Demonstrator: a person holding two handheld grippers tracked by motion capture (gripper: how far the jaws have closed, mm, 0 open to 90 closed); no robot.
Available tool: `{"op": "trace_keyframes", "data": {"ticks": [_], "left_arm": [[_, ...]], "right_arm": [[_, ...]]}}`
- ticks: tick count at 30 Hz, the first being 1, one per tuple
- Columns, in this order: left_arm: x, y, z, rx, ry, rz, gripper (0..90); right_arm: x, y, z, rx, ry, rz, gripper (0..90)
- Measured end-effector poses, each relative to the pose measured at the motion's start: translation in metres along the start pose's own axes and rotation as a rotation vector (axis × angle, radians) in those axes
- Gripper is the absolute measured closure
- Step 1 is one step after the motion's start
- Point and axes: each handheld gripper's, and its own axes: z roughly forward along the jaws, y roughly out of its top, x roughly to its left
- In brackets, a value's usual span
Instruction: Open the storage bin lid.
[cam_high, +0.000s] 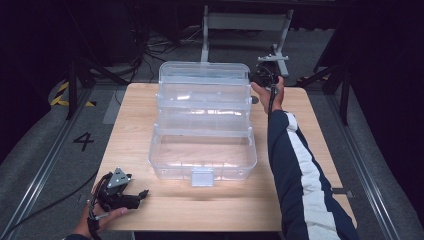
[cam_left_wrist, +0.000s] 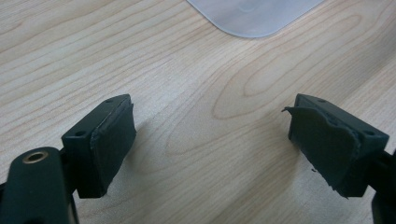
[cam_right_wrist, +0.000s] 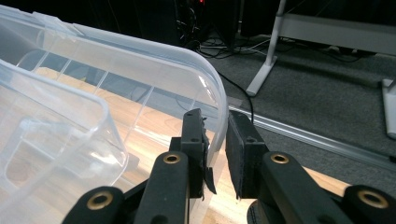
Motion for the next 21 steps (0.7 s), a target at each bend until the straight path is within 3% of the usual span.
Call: {"op": "trace_keyframes", "data": {"ticks": [21], "left_arm": [[0.0003,0.0001,-0.0001,0.002,0.001,0.004,15.1]], "right_arm": [[-0.004,-0.007,0.0103,0.029,0.004,0.037,77.3]]}}
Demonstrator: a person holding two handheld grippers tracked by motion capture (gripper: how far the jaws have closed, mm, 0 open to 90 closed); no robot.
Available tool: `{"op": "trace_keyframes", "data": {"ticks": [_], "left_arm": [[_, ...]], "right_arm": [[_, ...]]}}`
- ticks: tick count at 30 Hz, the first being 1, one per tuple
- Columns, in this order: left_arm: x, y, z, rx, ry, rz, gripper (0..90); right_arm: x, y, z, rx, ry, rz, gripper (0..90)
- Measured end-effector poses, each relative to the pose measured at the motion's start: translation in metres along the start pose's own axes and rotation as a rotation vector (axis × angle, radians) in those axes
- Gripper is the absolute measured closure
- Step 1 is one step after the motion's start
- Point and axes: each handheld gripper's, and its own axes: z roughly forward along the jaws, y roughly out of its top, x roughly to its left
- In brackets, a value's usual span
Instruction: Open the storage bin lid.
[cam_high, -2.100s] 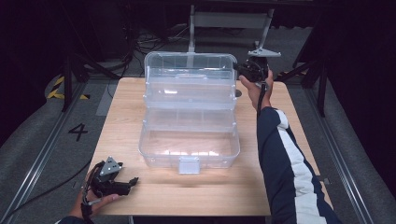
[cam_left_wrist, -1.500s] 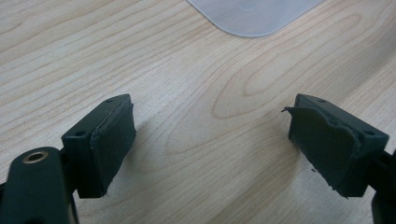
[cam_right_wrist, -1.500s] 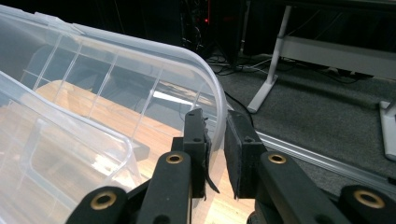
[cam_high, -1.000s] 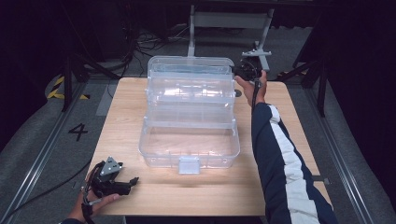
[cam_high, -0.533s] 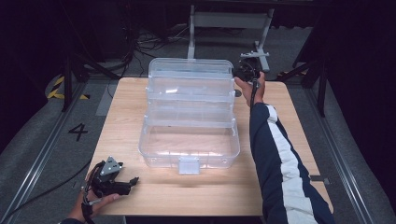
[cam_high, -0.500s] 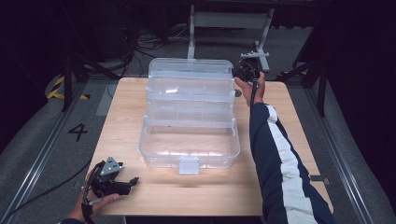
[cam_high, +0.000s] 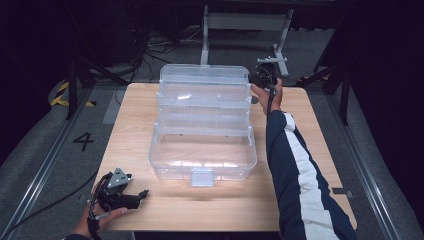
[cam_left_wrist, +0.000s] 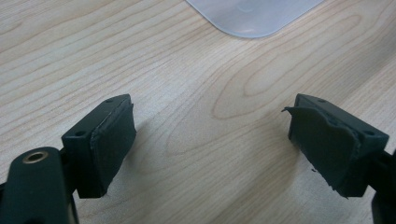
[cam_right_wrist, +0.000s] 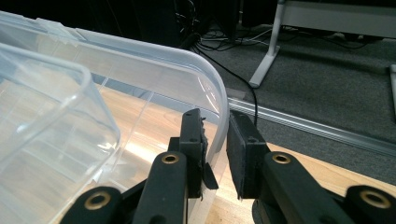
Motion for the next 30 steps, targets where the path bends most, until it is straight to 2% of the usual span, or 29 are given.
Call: {"op": "trace_keyframes", "data": {"ticks": [4,8,10,15,23,30], "left_arm": [[0.0,0.0,0.0001,0.0,-0.001,0.0,15.1],[0.0004,0.0002,-0.0001,0.002,0.0,0.006,15.2],[0.0004,0.0002,0.0001,0.0,-0.001,0.005,15.2],[0.0005,0.0002,0.0,0.002,-0.003,0.006,15.2],[0.0005,0.0003,0.0001,0.001,-0.004,0.005,15.2],[0.0005,0.0001,0.0004,-0.003,-0.004,0.005,15.2]], "right_arm": [[-0.0006,-0.002,0.0043,0.02,-0.009,-0.006,75.7],[-0.0018,-0.0063,0.0106,0.079,-0.026,-0.034,76.9],[-0.0058,-0.0087,0.0098,0.064,0.001,-0.006,77.2],[-0.0032,-0.0064,0.0099,0.079,-0.018,-0.037,77.1],[-0.0024,-0.0074,0.0097,0.074,-0.02,-0.03,76.5],[0.0002,-0.0064,0.0095,0.086,-0.03,-0.06,72.8]]}}
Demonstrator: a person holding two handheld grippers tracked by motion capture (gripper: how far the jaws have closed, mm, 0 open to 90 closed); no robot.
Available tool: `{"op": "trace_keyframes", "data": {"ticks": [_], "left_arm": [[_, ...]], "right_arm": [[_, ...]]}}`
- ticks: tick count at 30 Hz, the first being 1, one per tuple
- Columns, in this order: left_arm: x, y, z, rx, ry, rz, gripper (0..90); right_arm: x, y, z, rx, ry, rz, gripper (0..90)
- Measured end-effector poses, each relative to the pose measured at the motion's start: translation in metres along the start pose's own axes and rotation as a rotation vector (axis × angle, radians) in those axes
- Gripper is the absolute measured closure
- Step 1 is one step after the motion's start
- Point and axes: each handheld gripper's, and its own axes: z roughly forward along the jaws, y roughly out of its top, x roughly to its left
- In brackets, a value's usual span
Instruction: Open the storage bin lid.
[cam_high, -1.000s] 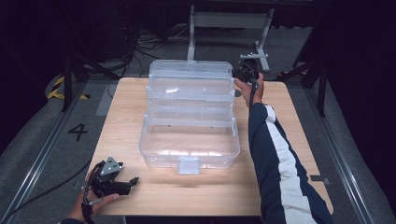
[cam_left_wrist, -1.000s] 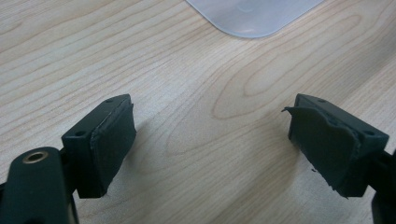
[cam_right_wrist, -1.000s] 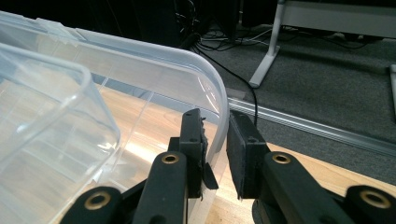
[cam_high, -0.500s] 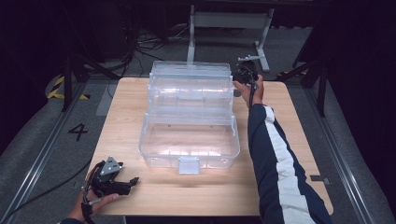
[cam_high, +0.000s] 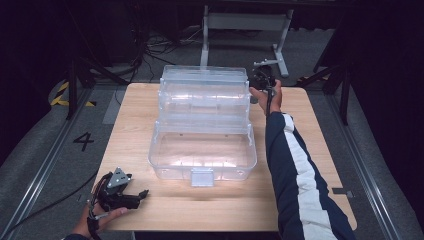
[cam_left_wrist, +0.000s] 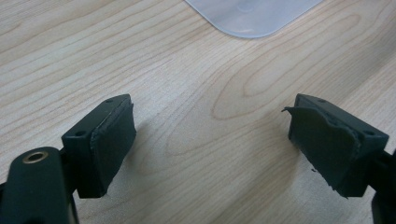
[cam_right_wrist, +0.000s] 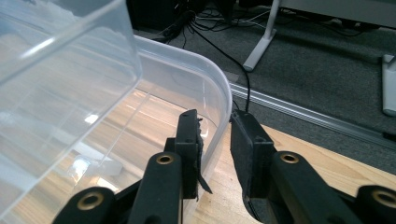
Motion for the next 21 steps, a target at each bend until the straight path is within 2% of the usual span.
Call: {"op": "trace_keyframes", "data": {"ticks": [6,11,21], "left_arm": [[0.0,0.0,0.0,-0.001,0.0,-0.002,15.1],[0.0,0.0,0.0,0.0,-0.003,-0.004,15.1],[0.0,0.001,0.0,0.004,-0.005,-0.003,15.1]], "right_arm": [[0.003,0.004,-0.005,-0.008,0.0,-0.022,70.0],[0.008,0.01,-0.011,-0.004,-0.018,-0.062,67.7],[0.007,0.013,-0.031,0.002,-0.032,-0.105,63.4]]}}
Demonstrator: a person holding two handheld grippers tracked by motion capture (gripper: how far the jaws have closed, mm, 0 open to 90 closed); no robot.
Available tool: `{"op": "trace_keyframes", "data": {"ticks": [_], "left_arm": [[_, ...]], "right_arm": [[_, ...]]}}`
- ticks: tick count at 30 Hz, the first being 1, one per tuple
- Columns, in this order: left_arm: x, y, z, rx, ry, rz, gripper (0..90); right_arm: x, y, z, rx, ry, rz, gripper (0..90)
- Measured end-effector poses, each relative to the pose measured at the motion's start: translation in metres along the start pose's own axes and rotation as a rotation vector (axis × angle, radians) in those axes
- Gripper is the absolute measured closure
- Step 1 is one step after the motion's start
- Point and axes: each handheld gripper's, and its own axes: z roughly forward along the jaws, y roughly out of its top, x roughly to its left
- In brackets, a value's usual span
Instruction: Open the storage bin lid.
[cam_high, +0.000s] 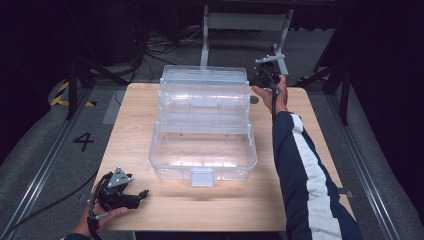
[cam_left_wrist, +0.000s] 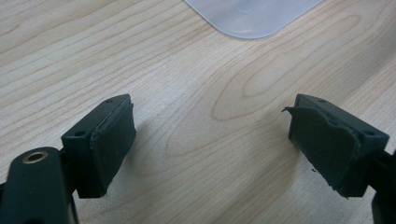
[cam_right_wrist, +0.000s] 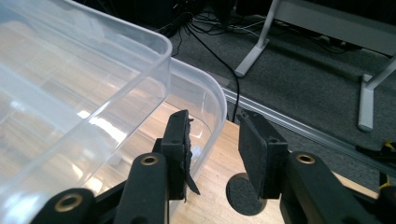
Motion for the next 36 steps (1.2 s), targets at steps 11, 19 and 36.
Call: {"op": "trace_keyframes", "data": {"ticks": [11,19,36], "left_arm": [[0.0,0.0,0.0,0.0,-0.002,-0.004,15.1],[0.0,0.0,0.0,-0.004,0.006,0.01,15.1],[0.001,-0.002,-0.002,-0.003,0.002,0.02,15.1]], "right_arm": [[0.001,-0.005,-0.027,-0.009,0.008,-0.05,60.9],[-0.001,-0.017,-0.043,-0.007,0.011,-0.078,58.8],[0.008,-0.047,-0.092,0.024,0.023,-0.183,52.3]]}}
